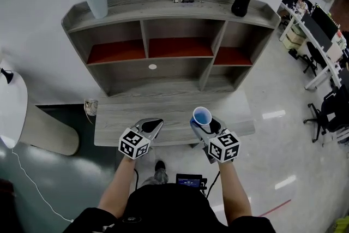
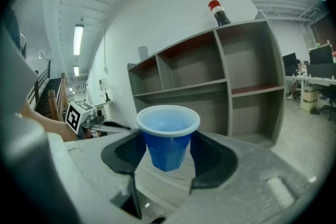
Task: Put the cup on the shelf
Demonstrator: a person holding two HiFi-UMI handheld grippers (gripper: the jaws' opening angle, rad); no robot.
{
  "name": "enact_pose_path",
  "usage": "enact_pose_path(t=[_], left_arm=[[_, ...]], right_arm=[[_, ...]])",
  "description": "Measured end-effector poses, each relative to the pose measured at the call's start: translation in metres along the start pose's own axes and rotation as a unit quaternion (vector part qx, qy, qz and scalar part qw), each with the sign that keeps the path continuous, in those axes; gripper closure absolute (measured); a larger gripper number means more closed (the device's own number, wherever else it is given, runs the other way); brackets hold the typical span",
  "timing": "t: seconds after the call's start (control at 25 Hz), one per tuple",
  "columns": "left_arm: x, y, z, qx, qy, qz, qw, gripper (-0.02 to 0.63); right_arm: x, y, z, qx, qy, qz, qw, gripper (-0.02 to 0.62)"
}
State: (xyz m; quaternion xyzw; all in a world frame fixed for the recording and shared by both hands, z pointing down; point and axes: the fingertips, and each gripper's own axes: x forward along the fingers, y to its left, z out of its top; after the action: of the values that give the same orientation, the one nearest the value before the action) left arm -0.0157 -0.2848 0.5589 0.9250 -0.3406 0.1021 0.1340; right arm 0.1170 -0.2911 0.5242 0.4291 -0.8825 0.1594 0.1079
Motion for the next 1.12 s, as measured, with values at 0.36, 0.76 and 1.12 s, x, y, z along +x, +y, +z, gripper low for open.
enact_pose_path(t=[0.36,0.76,1.12], left_arm=[[0.027,0.057,0.017,0.006,0.004,-0.023,0.9997,0.603],[0.044,0.1,0.027,0.014,0.008,-0.05,0.9986,0.603],[0.048,0.115,0.034,0.01,0.002,-0.053,0.9986,0.603]], right_arm=[[0.054,-0.018,0.021,0.008,-0.004,-0.018,1.0,0.334],[0.091,-0.028,0.031,0.018,-0.007,-0.045,0.999,0.334],[0.105,-0.029,0.039,0.013,-0.002,-0.045,0.999,0.334]])
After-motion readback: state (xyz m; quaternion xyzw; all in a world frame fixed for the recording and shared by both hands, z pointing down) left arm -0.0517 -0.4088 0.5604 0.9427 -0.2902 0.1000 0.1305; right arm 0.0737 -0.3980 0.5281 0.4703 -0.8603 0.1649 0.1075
